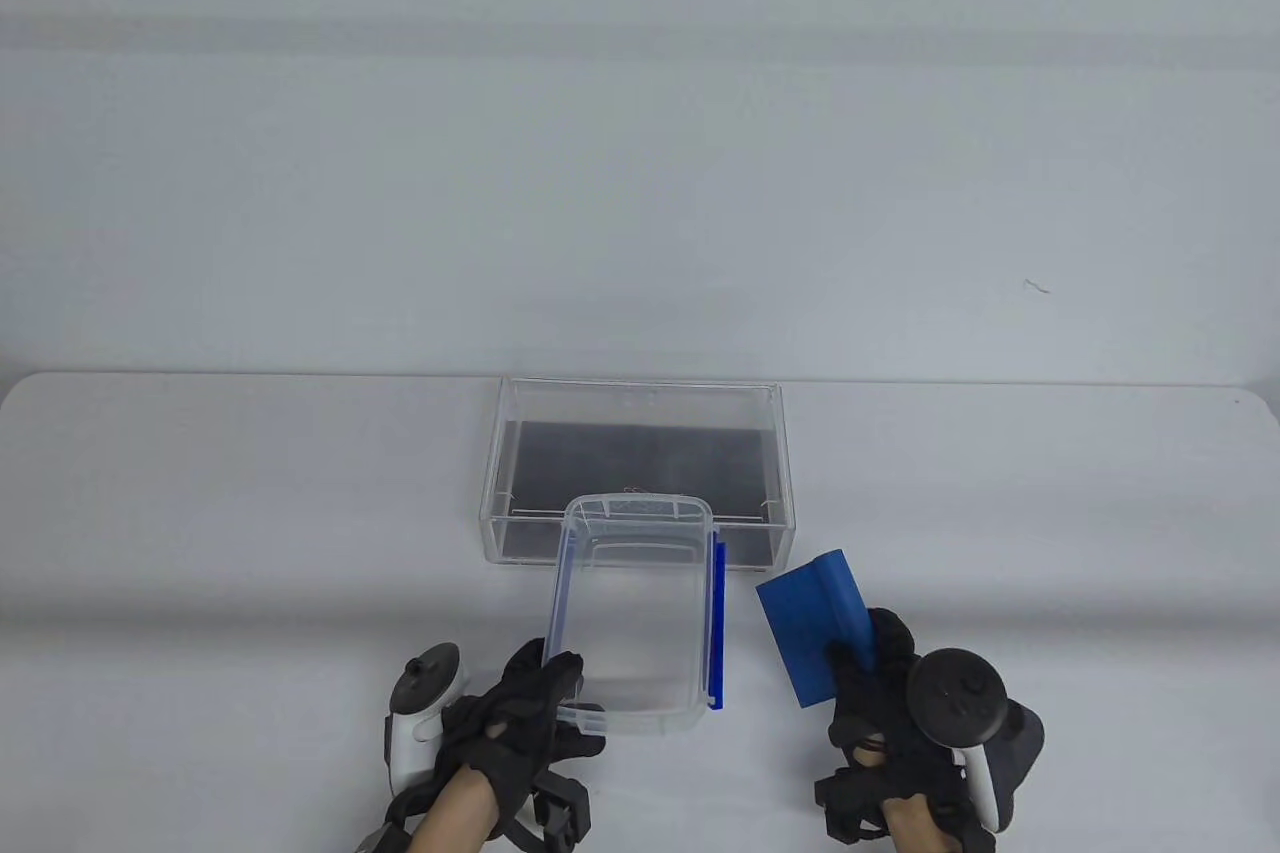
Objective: Scrape paper clips from drawer organizer into plastic box
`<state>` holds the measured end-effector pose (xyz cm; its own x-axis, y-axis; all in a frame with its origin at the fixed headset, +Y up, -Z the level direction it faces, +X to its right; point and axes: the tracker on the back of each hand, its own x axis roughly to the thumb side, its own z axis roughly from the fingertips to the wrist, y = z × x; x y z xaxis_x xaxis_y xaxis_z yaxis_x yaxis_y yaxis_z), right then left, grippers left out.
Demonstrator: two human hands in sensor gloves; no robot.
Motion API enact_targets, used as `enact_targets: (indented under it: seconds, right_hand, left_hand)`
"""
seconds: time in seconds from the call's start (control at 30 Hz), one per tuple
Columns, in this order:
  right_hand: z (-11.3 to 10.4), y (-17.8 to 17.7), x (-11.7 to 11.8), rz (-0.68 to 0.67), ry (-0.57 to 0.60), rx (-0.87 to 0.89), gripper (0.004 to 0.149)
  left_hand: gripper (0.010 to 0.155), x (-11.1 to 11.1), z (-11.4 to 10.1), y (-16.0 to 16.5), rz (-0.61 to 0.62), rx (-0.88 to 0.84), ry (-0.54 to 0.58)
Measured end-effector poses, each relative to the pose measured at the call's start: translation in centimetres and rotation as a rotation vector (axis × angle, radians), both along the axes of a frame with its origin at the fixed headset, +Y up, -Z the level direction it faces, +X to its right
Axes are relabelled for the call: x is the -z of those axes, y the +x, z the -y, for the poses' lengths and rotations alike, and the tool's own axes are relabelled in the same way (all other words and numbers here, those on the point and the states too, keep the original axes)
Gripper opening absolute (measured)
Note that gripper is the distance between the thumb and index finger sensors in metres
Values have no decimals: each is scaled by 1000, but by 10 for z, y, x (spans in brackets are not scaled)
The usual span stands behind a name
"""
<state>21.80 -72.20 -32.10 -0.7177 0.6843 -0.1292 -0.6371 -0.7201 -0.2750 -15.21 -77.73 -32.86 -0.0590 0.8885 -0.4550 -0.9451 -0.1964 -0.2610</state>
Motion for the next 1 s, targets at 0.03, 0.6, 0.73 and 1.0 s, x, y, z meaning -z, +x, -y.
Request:
enact_targets:
  seconds: [0.03, 0.6, 0.73, 1.0]
  right_hand:
    - [0, 0, 0, 0, 0, 0, 63]
    - [-56, -52, 77, -227, 72, -19, 61]
    - [-67, -79, 105, -284, 66, -133, 61]
    - [-63, -122, 149, -333, 15, -333, 61]
  left_hand:
    - [81, 0, 2, 0, 6, -3, -13]
    - [87, -1, 25, 2, 19, 25, -106]
    - [88, 0, 25, 2, 31, 32, -103]
    - [89, -1, 21, 4, 26, 24, -97]
